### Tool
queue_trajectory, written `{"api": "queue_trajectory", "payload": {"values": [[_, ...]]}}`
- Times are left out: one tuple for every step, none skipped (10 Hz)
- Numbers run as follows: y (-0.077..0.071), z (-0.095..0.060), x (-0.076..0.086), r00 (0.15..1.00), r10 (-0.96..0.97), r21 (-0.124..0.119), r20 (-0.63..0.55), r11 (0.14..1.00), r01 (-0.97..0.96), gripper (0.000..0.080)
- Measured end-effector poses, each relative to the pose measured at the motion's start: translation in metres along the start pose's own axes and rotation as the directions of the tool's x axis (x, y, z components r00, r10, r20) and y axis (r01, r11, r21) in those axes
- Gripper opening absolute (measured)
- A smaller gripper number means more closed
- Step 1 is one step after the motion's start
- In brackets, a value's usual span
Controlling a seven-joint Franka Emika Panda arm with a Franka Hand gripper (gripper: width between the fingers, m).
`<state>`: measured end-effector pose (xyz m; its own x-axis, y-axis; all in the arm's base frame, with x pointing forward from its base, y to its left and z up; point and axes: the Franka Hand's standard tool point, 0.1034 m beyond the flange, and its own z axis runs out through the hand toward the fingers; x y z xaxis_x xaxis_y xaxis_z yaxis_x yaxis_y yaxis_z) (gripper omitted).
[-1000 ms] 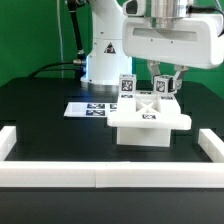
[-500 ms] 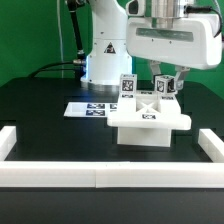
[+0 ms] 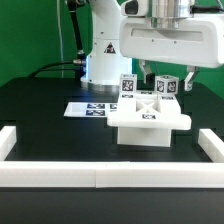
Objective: Assemble chair
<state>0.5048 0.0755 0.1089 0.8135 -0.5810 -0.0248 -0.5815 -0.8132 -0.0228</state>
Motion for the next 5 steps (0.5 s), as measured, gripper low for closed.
{"api": "queue_trajectory", "payload": {"values": [[0.0008,-0.0001,0.0010,0.995,-0.105,0.000,0.000,0.995,0.105,0.0649],[0.0008,-0.0003,0.0014,0.982,-0.189,0.000,-0.001,0.982,0.189,0.0649],[0.0003,-0.0004,0.0012,0.977,-0.214,0.000,-0.001,0.977,0.214,0.0649],[0.0005,-0.0004,0.0014,0.952,-0.305,-0.005,-0.002,0.952,0.305,0.0649],[0.0007,-0.0004,0.0015,0.924,-0.383,-0.009,-0.003,0.924,0.383,0.0649]]}}
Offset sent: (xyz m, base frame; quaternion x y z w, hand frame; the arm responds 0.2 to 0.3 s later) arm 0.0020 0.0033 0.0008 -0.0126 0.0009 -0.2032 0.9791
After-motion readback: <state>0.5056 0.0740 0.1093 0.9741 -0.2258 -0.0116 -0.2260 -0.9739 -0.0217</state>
